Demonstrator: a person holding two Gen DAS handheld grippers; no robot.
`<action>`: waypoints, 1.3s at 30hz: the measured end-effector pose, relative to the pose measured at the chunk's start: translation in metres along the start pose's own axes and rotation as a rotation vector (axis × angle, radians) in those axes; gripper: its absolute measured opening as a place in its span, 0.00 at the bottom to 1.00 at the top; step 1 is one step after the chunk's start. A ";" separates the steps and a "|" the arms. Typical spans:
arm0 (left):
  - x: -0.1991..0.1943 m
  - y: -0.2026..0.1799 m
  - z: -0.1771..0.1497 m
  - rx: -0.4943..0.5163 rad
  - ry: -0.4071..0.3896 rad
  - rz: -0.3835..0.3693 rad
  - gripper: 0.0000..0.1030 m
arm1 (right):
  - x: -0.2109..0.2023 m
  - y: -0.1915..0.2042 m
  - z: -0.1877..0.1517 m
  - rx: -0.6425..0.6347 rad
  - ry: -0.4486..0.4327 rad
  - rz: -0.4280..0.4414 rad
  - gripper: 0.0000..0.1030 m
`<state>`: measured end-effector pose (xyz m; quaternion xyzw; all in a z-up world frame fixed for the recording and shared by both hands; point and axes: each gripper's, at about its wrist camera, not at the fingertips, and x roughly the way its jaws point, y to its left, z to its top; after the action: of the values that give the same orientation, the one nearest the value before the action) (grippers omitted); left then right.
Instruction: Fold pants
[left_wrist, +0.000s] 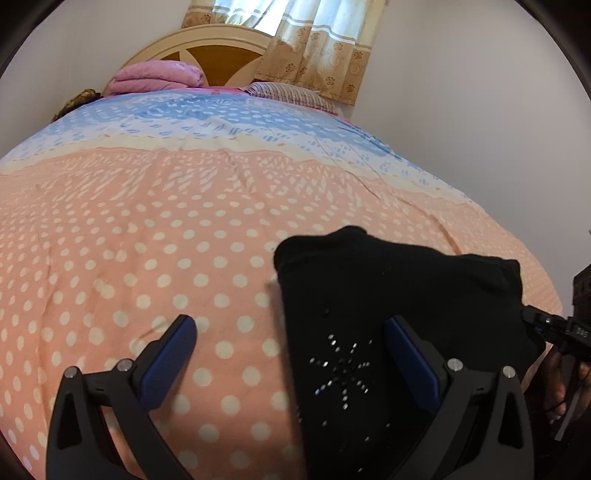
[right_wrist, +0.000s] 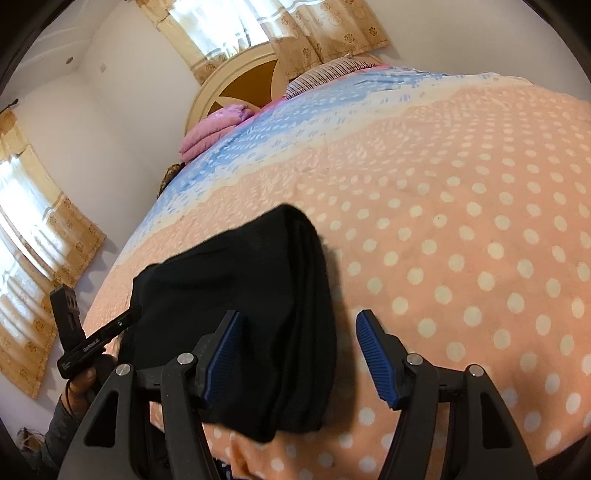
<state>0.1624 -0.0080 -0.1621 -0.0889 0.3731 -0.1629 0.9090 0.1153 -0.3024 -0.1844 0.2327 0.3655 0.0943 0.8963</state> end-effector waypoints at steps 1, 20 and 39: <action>0.002 -0.001 0.001 -0.004 0.003 -0.015 1.00 | 0.002 0.000 0.002 0.000 0.004 0.005 0.63; 0.003 0.003 0.004 0.024 0.055 -0.139 0.49 | 0.012 0.007 -0.006 0.023 0.079 0.173 0.32; -0.090 0.055 0.036 -0.071 -0.160 -0.199 0.12 | 0.034 0.144 0.063 -0.259 0.070 0.253 0.25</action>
<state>0.1405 0.0774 -0.0933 -0.1704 0.2943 -0.2315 0.9115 0.1835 -0.1871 -0.0955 0.1560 0.3490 0.2606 0.8866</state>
